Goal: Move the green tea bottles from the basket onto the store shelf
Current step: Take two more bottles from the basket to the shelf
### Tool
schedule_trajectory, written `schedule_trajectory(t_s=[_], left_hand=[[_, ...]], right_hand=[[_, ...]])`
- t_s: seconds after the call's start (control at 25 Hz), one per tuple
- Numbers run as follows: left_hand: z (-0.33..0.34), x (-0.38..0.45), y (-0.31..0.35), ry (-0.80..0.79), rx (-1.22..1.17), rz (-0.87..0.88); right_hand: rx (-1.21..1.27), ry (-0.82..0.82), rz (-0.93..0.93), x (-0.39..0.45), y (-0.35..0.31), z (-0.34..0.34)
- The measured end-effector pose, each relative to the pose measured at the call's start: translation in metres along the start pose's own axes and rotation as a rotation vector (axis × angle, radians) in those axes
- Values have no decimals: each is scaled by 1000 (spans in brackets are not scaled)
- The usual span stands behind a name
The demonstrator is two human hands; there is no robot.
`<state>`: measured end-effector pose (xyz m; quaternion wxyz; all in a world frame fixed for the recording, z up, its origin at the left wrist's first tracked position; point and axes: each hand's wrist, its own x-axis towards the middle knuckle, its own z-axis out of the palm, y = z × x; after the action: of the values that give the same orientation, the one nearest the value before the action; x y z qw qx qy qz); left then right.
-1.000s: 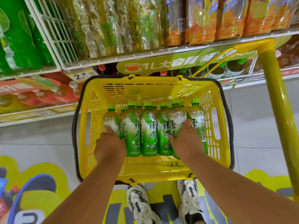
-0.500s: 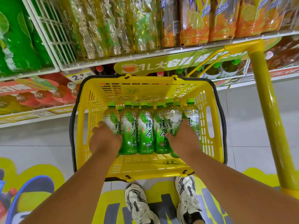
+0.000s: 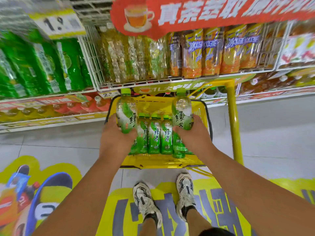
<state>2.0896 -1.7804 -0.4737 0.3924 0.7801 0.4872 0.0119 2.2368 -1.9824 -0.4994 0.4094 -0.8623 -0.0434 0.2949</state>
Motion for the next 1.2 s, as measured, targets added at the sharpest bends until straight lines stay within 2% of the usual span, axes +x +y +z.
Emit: schedule_trajectory(t_s=[0.12, 0.48, 0.72, 0.96, 1.2], left_hand=[[-48, -35, 40, 7, -60, 33], [-181, -120, 183, 158, -255, 172], [-255, -169, 246, 244, -298, 282], [-293, -202, 268, 350, -352, 281], [-341, -221, 239, 491, -352, 244]], right_hand=[[56, -26, -43, -38, -51, -34], [140, -80, -156, -140, -191, -129], [131, -43, -335, -186, -278, -198], [115, -126, -547, -209, -340, -227], [92, -231, -665, -226, -378, -196]])
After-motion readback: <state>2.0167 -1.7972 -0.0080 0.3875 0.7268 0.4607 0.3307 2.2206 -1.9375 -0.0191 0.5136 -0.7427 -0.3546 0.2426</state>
